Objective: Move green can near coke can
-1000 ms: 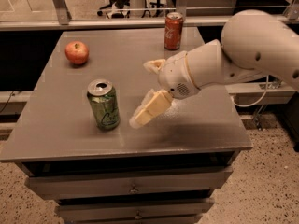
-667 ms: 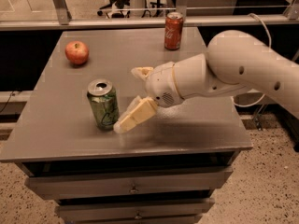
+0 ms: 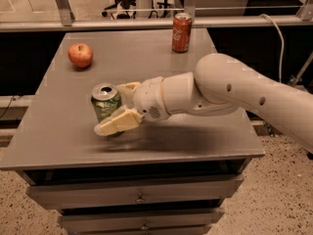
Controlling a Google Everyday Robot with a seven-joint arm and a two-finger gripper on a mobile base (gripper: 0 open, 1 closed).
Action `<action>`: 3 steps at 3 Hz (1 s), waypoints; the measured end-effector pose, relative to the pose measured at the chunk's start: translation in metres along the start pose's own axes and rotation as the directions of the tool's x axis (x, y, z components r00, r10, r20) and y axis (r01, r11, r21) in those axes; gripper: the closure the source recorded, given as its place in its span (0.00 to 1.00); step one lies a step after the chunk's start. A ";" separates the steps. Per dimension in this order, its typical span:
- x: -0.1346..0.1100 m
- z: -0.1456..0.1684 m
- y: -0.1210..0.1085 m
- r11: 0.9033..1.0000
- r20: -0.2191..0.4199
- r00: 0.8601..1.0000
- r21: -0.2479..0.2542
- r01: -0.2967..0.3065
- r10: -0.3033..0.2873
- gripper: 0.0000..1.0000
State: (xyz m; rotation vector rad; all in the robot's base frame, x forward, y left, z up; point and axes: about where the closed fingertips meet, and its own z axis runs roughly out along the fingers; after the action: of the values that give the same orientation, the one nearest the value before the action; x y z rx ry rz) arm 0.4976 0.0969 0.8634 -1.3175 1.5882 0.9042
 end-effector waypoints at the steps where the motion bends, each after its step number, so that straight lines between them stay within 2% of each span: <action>1: -0.003 -0.001 -0.008 1.000 0.011 1.000 0.011 -0.009 0.009 0.48; 2: -0.005 -0.033 -0.037 0.997 -0.008 1.000 0.076 0.010 -0.010 0.79; 3: -0.019 -0.089 -0.080 0.984 -0.023 0.998 0.169 0.061 -0.058 1.00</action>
Offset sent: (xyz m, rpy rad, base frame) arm 0.0534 -0.0651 0.0248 -0.0276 -0.0567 -0.1195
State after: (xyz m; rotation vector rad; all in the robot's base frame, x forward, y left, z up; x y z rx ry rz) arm 0.5629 0.0083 0.9135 -1.2489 1.5943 0.7057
